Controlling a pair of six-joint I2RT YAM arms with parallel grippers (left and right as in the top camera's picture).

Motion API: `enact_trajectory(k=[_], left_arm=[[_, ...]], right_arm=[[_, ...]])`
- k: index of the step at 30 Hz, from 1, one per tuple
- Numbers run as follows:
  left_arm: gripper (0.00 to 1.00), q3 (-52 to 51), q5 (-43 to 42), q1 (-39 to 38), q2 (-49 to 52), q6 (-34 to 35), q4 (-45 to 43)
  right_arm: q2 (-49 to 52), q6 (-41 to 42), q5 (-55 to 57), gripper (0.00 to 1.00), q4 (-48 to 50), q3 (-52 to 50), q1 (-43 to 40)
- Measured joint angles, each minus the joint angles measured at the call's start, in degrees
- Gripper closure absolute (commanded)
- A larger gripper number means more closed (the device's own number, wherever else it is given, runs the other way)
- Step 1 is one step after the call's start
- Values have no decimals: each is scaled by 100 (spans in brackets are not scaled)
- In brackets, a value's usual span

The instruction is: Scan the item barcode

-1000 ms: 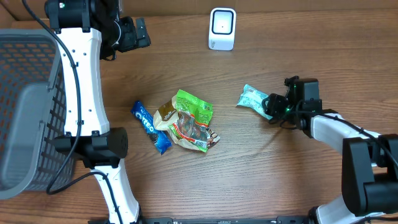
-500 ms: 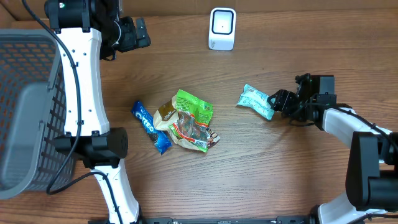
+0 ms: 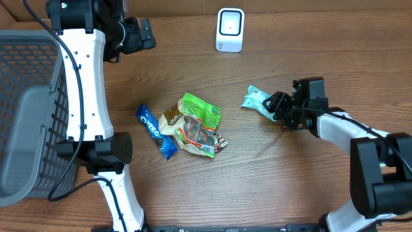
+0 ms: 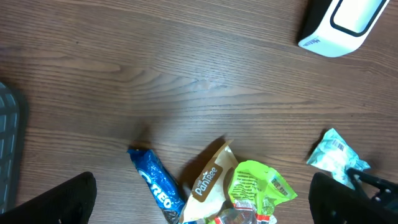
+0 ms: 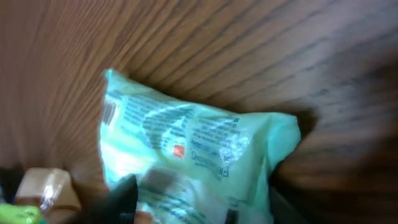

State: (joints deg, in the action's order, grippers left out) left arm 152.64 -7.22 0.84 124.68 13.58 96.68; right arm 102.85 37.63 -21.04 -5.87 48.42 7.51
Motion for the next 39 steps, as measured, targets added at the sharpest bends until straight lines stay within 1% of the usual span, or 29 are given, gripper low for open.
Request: enact_trajectory(k=[2,3,4,9,14,17,21,24,26,30,33,39], left_arm=[[0,0,0,0,0,0,0],[0,0,0,0,0,0,0],[0,0,0,0,0,0,0],[0,0,0,0,0,0,0],[0,0,0,0,0,0,0],[0,0,-2,0,0,0,0],[0,0,0,0,0,0,0],[0,0,-2,0,0,0,0],[1,0,0,0,0,0,0],[0,-2,0,0,0,0,0],[0,-2,0,0,0,0,0],[0,-2,0,0,0,0,0]], right_arm=[[87,74,120,77,61,0,15],[125,101,125,85,96,0,15],[142,90,133,88,142,2,15],[168,-111,151,96,267,15,15],[236,-918,-251,96,188,96,-63],[280,-1416,-785,96,-291,273,-190],[308,-2114,-1705,96,-1174,597,-455],[308,-2535,-2319,96,-1794,1095,-627],[308,-2719,-2507,96,-2052,1394,-658],[247,-2979,-2693,96,-2474,1993,-621],[101,-3064,-2651,96,-2640,2249,-544],[-564,-3152,-2288,96,-2728,2562,-365]])
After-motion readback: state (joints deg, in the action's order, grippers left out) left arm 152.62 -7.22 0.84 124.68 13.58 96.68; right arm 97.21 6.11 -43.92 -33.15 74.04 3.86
